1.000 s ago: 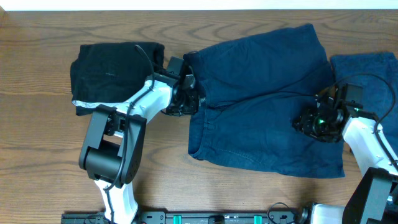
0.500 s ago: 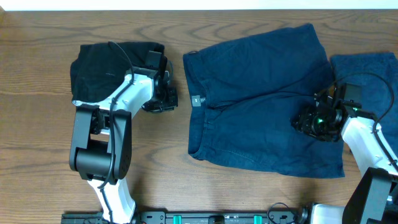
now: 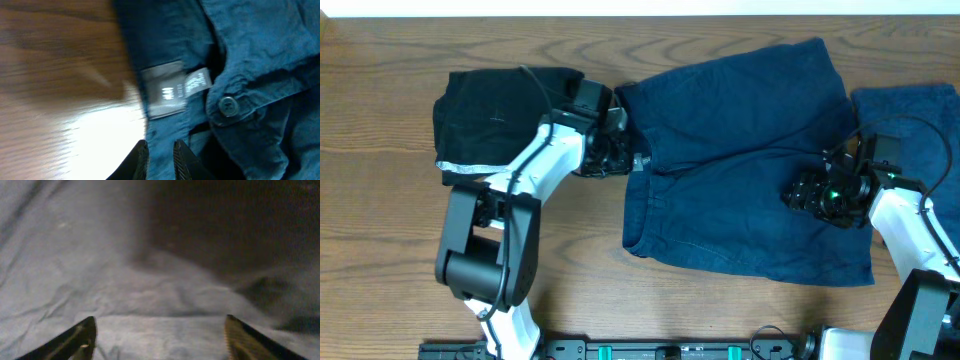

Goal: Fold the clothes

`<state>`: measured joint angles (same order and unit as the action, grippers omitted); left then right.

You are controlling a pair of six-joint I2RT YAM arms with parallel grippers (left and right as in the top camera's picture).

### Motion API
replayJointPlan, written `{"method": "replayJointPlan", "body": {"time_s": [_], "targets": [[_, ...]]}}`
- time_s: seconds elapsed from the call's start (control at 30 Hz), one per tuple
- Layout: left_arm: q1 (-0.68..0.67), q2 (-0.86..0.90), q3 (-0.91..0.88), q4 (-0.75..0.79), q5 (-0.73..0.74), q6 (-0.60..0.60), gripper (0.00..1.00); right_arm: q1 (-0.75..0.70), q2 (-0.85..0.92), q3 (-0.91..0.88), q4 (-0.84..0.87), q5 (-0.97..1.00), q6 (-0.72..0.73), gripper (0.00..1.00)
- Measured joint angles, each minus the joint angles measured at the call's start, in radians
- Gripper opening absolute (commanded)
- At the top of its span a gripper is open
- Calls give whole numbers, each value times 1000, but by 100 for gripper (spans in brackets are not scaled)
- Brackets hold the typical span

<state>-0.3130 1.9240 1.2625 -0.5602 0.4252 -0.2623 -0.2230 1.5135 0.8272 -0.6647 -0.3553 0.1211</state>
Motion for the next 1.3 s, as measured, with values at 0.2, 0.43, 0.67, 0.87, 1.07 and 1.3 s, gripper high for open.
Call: {"method": "replayJointPlan", "body": {"time_s": [0.2, 0.43, 0.67, 0.87, 1.07, 1.3], "targets": [[-21, 50, 0, 27, 14, 0, 20, 0, -69, 0, -8, 3, -34, 65], [-21, 82, 0, 36, 15, -2, 20, 0, -249, 0, -8, 39, -13, 66], [-21, 82, -1, 40, 12, -4, 20, 0, -239, -20, 29, 50, 1, 68], [-21, 74, -28, 91, 14, -22, 21, 0, -214, -39, 35, 57, 2, 69], [-24, 69, -32, 87, -13, -27, 20, 0, -214, -39, 38, 57, 2, 69], [-26, 52, -31, 35, -144, -27, 20, 0, -214, -39, 38, 58, 2, 71]]}}
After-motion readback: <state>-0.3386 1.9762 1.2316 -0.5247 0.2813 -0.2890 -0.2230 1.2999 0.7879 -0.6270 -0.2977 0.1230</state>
